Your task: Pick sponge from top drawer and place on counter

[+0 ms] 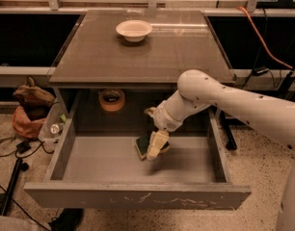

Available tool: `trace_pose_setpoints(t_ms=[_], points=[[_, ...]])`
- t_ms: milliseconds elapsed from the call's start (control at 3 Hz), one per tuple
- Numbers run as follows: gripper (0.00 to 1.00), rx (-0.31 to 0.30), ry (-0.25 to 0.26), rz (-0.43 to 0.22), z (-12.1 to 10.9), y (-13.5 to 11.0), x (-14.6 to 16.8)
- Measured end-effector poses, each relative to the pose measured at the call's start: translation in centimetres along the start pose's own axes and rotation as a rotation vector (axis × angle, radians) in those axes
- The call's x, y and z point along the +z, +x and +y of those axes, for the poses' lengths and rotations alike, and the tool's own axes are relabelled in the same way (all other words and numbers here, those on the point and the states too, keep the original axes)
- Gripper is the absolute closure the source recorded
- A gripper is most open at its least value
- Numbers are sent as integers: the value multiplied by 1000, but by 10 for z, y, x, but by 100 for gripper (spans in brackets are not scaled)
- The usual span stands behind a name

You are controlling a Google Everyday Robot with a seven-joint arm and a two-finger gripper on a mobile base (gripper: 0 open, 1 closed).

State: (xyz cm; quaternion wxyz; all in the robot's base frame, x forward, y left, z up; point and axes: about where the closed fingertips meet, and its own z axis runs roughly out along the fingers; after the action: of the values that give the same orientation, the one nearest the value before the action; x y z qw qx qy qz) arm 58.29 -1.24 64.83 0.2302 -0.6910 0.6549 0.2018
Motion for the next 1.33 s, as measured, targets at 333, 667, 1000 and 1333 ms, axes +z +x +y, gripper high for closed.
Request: trace_pose_setpoints(t_ms=[333,667,1000,1333], points=[[0,4,-17,-3,-2,9,13],[0,10,-29,-6,-2,15,22],[0,12,-38,-4,0,18,27],[0,8,-52,9,3,19,38]])
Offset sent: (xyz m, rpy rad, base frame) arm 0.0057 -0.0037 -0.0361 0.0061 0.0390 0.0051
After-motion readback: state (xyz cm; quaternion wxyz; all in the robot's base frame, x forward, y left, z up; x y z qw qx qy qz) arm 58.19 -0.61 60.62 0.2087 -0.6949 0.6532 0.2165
